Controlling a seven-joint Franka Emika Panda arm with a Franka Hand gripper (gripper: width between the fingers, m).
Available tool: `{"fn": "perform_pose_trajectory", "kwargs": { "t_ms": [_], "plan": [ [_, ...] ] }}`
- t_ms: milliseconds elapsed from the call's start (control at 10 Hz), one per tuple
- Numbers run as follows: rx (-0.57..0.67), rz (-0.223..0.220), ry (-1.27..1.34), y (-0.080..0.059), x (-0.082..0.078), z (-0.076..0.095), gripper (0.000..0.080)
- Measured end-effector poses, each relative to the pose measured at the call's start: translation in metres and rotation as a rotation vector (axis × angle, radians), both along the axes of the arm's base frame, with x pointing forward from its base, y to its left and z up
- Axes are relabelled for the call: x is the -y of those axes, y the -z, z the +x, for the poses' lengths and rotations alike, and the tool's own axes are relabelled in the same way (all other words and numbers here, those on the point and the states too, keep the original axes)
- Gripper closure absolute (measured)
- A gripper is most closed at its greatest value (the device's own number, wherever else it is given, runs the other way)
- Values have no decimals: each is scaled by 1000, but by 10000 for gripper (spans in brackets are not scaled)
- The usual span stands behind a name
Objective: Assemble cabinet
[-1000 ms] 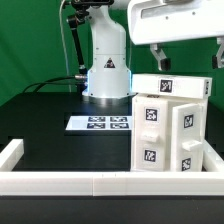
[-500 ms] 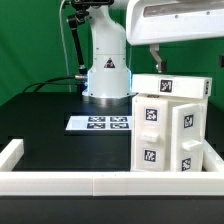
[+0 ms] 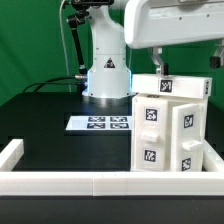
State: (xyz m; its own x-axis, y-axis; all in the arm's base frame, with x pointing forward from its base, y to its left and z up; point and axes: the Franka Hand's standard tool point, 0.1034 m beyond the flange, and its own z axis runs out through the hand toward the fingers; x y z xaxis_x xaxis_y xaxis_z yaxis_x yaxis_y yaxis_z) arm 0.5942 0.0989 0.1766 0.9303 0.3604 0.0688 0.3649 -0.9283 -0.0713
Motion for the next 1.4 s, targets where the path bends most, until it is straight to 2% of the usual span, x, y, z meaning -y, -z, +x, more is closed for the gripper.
{"fn": "perform_pose_trajectory", "kwargs": {
  "t_ms": [400,800,1200,1300,1400],
  "plan": [
    [15,-10,-237,5,5,-4,2],
    [32,-23,-512,17,15,-11,2],
    [28,-24,-496,24,17,-14,2],
    [27,-24,-493,24,17,-14,133],
    [28,-24,-491,24,17,-14,133]
  ]
}}
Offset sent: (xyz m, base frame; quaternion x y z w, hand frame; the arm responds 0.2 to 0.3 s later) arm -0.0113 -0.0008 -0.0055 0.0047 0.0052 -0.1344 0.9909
